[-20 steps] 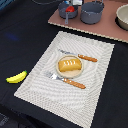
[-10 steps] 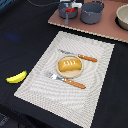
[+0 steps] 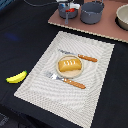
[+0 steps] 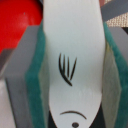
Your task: Interact with the objects in diverse but meaningful ways.
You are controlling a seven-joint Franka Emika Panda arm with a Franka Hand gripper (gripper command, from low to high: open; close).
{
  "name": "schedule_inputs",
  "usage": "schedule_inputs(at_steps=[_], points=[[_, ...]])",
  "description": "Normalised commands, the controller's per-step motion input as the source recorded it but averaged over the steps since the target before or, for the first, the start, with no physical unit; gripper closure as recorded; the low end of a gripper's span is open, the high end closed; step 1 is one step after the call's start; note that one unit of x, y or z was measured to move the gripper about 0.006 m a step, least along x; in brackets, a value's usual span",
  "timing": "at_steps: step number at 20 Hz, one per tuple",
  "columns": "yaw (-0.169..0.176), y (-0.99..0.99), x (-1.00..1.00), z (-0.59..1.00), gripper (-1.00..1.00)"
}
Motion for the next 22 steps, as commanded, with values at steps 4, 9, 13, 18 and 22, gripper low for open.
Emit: schedule_inputs(at_steps=[4,9,13,18,22], points=[[0.000,-0.15,-0.07,0.00,-1.00],[0.000,-0.08,-0.05,-0.01,-1.00],[0.005,-0.01,-0.20,-0.08,-1.00],[0.030,0.14,-0.45,-0.18,-1.00],[0.036,0.20,-0.52,-0.22,-1.00]])
